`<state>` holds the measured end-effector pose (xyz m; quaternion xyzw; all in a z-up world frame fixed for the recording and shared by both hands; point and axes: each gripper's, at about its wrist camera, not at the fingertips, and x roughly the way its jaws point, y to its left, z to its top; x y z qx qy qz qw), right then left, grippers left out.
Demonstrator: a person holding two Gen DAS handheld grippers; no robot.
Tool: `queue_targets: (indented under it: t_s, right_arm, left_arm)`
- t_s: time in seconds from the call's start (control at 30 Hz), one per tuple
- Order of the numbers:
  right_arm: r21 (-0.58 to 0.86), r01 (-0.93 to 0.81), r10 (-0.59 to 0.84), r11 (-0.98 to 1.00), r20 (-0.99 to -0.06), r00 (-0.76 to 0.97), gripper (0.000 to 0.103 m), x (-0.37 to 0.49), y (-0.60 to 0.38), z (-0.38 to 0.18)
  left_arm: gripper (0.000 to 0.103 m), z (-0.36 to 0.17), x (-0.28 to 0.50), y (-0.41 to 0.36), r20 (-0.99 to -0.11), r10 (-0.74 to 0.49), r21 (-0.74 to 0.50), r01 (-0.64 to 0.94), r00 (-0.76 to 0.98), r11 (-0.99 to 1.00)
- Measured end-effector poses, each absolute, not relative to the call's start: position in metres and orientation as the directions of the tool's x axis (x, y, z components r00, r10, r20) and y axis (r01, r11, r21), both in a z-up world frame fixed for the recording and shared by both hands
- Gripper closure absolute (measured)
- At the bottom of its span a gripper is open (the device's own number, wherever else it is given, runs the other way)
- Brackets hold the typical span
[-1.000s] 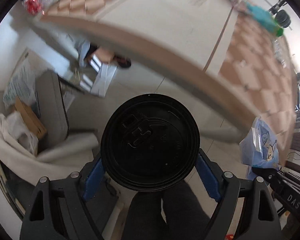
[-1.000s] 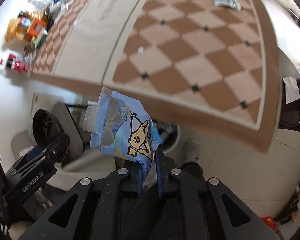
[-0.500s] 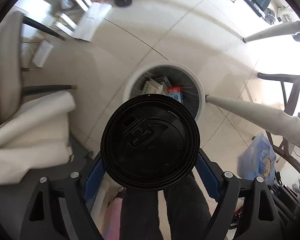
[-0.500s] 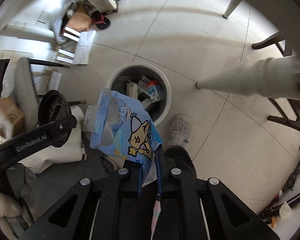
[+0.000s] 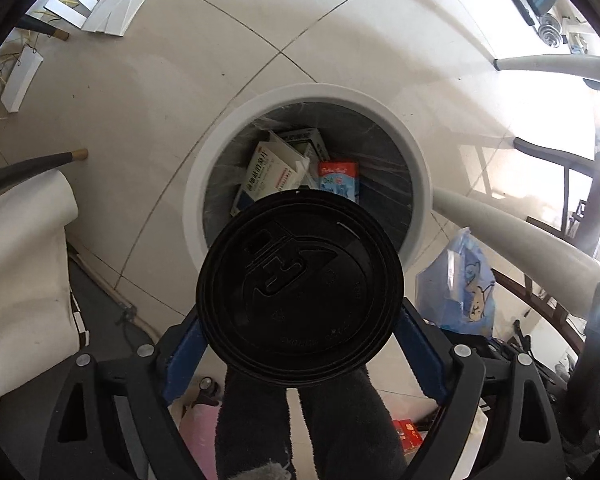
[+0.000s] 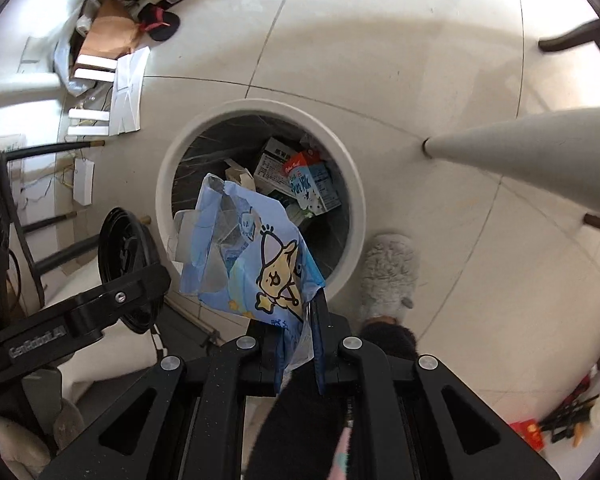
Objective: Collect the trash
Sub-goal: 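Open both tools to drop the lid and bag into the bin, then raise both tools back toward the table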
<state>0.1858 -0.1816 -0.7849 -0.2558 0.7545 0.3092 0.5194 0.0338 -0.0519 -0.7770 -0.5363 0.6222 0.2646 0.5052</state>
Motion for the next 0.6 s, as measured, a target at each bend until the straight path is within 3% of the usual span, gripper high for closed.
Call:
queue_targets:
  t_s: [0.07,0.13,0.23,0.3,0.33,0.4,0.47,0.6]
  right_arm:
    - [0.211,-0.697,-0.065,0.686,-0.936,-0.347,0.09,0.183,-0.18,-0.798]
    - [0.217,-0.692,-0.065,0.688,-0.932,-0.358,0.089,0.181,-0.179,-0.805]
    - [0.221,-0.688,-0.067,0.692,-0.928,-0.366,0.066,0.179,-0.181,-0.812]
    - [0.223,-0.682,-0.065,0.696,-0.927,-0.37,0.045,0.177,-0.184,-0.81]
    - [0.217,-0.685,-0.065,0.695,-0.93,-0.361,0.04,0.176,-0.185,-0.809]
    - [0.211,-0.688,-0.065,0.694,-0.934,-0.352,0.018,0.173,-0.185,-0.805]
    - [0.193,-0.701,-0.074,0.686,-0.941,-0.331,0.005,0.171,-0.186,-0.798]
    - [0.163,-0.74,-0.071,0.653,-0.959,-0.273,0.0,0.164,-0.185,-0.775]
  left_arm:
    - [0.004,-0.776,0.032,-0.05,-0.914,-0.397,-0.205,-0.936,0.079,0.286]
    - [0.003,-0.774,0.028,-0.049,-0.92,-0.385,-0.19,-0.939,0.068,0.287]
    - [0.003,-0.771,0.021,-0.048,-0.932,-0.36,-0.154,-0.941,0.038,0.3]
    - [0.003,-0.766,0.016,-0.05,-0.947,-0.321,-0.097,-0.936,-0.018,0.339]
    - [0.003,-0.763,0.014,-0.05,-0.951,-0.306,-0.078,-0.933,-0.036,0.351]
    - [0.003,-0.755,0.007,-0.052,-0.959,-0.277,-0.055,-0.931,-0.051,0.361]
    - [0.003,-0.744,0.001,-0.055,-0.969,-0.238,-0.029,-0.929,-0.064,0.37]
    - [0.003,-0.716,-0.007,-0.062,-0.981,-0.165,0.028,-0.914,-0.103,0.404]
